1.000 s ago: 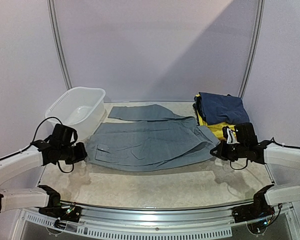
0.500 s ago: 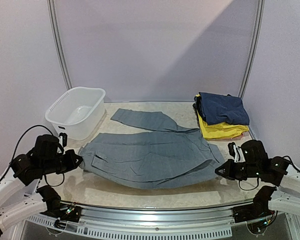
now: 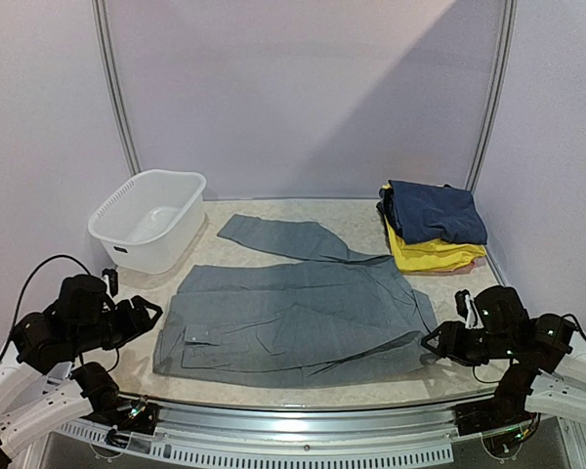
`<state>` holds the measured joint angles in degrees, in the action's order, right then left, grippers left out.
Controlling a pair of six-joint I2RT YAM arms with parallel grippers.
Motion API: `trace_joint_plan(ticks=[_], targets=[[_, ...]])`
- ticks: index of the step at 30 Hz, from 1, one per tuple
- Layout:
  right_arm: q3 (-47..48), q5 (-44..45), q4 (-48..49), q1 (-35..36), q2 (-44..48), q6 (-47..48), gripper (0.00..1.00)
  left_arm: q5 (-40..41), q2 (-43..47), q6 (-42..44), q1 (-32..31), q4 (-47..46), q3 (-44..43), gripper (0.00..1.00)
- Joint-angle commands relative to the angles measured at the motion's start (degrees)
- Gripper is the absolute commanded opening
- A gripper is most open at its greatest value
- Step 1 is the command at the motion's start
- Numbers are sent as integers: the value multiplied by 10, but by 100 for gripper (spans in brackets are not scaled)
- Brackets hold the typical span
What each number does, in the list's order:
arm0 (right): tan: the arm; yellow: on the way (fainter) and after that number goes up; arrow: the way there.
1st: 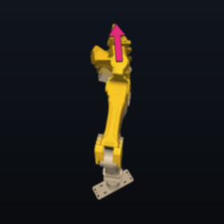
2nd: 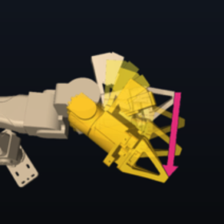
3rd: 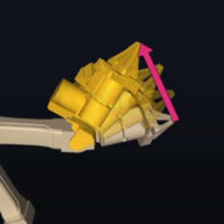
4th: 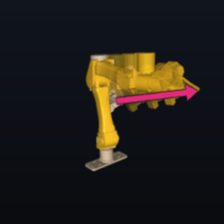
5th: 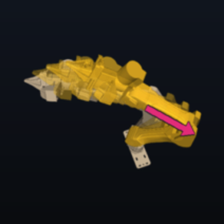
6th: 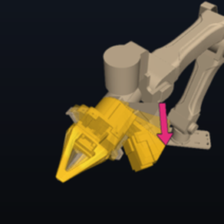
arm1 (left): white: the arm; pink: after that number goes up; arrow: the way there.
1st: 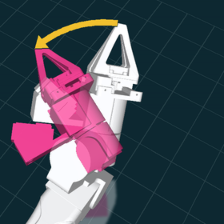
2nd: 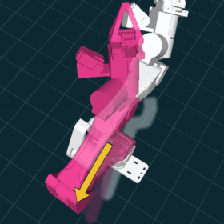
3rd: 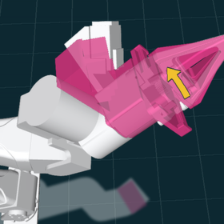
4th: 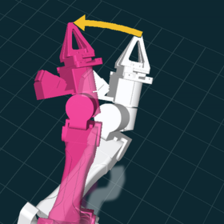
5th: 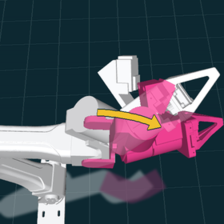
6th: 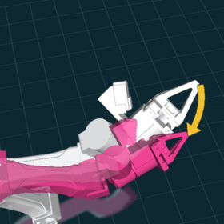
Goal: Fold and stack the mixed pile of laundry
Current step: Fold the 1/3-folded shirt at the center of the board.
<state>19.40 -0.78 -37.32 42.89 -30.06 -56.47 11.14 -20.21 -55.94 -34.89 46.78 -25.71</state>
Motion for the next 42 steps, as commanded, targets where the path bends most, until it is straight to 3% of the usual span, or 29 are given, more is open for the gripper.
trace_joint_plan(ticks=[1,2,8,13,17,21,26,32,42], targets=[[26,51,-19,4,2,-2,70,58,-25,32,-6,7,-34,95],[39,62,-23,4,-2,4,75,68,-44,45,-6,-1,-43,99],[130,174,-42,4,-66,49,97,88,-206,126,-6,-87,-118,100],[158,261,28,3,-121,102,99,92,-363,197,-6,-157,-211,99],[168,228,138,3,-163,189,97,103,-500,233,-5,-186,-297,95],[235,243,132,3,-251,254,97,81,-641,253,10,-199,-397,88],[264,235,152,1,-336,284,98,27,-811,288,47,-186,-550,82],[267,197,184,-7,-391,295,98,8,-1012,358,68,-79,-770,77],[267,159,201,-10,-444,295,98,8,-1206,408,97,37,-1000,64]])
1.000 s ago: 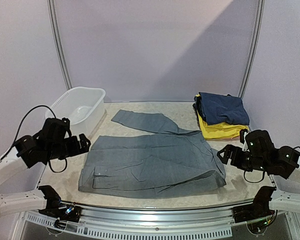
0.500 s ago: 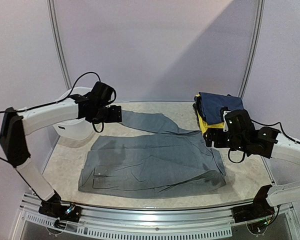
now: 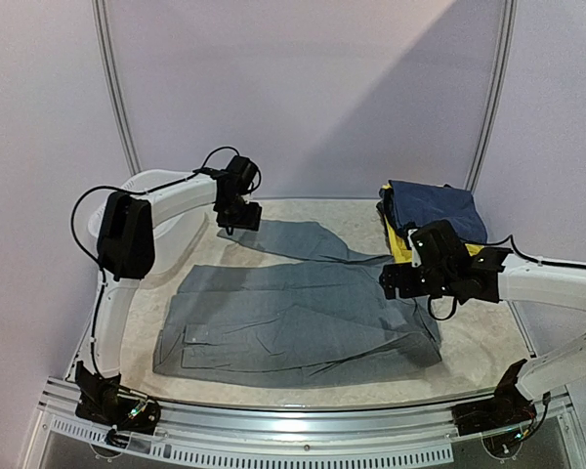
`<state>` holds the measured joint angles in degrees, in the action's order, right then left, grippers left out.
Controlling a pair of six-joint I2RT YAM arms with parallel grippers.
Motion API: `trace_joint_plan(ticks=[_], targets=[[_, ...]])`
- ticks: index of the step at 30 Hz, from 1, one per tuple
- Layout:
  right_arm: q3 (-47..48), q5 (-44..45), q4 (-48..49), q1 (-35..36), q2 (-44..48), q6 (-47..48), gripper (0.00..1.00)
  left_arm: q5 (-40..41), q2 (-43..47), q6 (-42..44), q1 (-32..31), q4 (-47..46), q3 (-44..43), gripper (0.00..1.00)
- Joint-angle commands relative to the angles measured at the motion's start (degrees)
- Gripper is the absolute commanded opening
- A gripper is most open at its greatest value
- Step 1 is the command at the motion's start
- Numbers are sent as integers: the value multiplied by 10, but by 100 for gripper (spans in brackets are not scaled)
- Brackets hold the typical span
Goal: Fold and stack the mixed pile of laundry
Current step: Fold the 1/3-folded shirt at the center of the board.
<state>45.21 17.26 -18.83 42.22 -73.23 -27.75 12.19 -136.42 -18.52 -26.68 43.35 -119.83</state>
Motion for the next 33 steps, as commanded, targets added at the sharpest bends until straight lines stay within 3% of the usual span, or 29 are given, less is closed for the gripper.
trace_joint_plan(ticks=[1,7,18,22,25,33], targets=[[9,-23,17,-3,-16,8,98,1,-52,37,17,77,-69,63],[14,-31,21,-3,-32,10,98,-18,-76,38,37,75,-74,50],[38,-53,21,-3,-72,10,97,-63,-110,47,45,40,-76,37],[39,-55,21,-3,-74,7,97,-79,-115,45,50,22,-72,23],[44,-56,24,-3,-78,5,97,-90,-110,44,51,9,-67,0],[113,-75,34,-3,-126,-23,99,-171,30,14,33,-116,108,0]])
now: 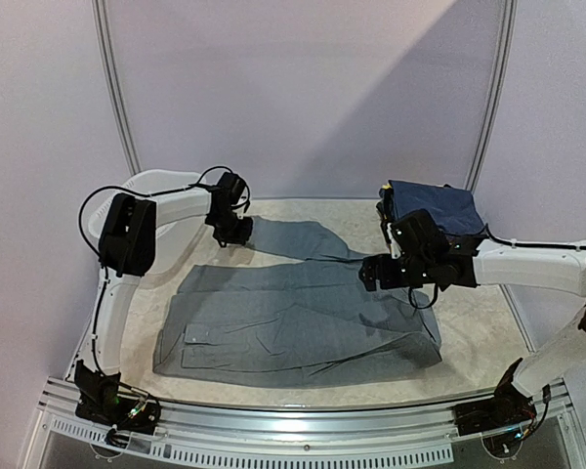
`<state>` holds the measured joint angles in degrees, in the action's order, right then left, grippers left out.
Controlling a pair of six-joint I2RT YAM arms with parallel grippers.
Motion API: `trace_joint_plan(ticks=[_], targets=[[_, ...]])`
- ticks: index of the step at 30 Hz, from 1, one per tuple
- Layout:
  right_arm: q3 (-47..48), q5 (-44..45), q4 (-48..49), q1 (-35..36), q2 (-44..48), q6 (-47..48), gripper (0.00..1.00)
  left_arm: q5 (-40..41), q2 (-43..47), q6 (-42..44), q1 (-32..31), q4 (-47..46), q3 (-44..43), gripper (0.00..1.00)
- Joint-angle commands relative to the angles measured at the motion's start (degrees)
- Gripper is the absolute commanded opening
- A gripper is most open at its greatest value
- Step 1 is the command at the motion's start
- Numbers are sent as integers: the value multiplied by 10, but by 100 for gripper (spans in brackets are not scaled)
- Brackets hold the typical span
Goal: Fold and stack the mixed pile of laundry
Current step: Fold the 1/3-folded shirt at the center of the board.
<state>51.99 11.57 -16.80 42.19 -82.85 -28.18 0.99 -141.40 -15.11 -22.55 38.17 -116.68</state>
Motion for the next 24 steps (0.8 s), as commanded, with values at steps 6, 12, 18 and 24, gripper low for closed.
trace_joint_plan(ticks=[6,12,18,24], targets=[[119,-78,38,-4,-96,-21,99,-94,178,-36,-33,-110,180,0],[194,-160,64,-10,-152,-27,98,-159,245,-56,-49,-162,253,0],[254,-236,88,-18,-212,-41,96,-206,291,-69,-70,-192,300,0],[303,-291,88,-27,-255,-51,95,-214,328,-61,-98,-203,340,0]])
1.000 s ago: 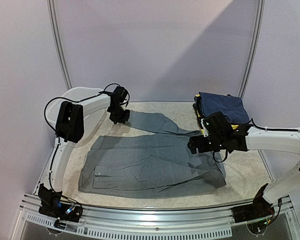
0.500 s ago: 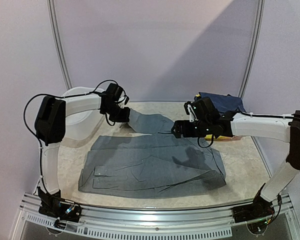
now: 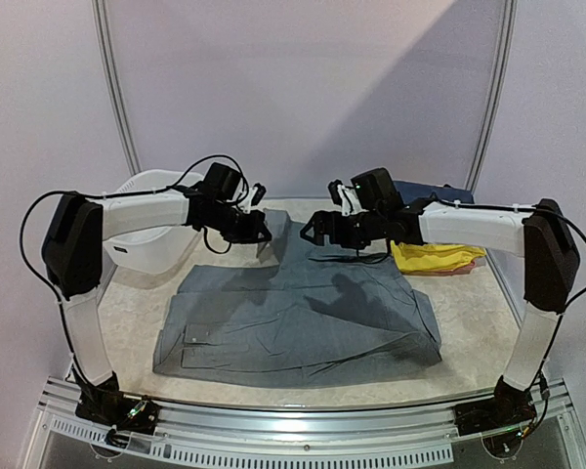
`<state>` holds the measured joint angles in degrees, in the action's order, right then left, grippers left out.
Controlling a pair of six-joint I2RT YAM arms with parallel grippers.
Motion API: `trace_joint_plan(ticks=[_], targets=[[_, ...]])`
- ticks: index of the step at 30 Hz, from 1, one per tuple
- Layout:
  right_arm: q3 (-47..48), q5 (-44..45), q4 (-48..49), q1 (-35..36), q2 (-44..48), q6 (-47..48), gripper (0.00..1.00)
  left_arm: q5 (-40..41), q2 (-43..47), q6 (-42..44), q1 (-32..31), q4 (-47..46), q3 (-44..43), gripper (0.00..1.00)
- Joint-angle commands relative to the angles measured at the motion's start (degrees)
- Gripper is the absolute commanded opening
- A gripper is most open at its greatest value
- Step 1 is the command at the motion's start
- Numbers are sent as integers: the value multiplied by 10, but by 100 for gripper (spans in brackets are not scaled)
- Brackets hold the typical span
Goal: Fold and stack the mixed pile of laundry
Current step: Fold the 1/3-folded shirt at the center of the board.
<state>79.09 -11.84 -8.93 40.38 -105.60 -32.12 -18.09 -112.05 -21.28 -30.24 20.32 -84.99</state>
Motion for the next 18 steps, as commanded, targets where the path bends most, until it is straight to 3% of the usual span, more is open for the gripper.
trace_joint_plan(ticks=[1,10,18], targets=[[40,-64,7,-9,-35,-11,94,-27,38,0,-24,-31,29,0],[79,-107,14,-16,-82,-23,87,-66,58,6,-52,-62,62,0],[92,-130,21,-18,-113,-34,74,-70,47,16,-73,-66,53,0]])
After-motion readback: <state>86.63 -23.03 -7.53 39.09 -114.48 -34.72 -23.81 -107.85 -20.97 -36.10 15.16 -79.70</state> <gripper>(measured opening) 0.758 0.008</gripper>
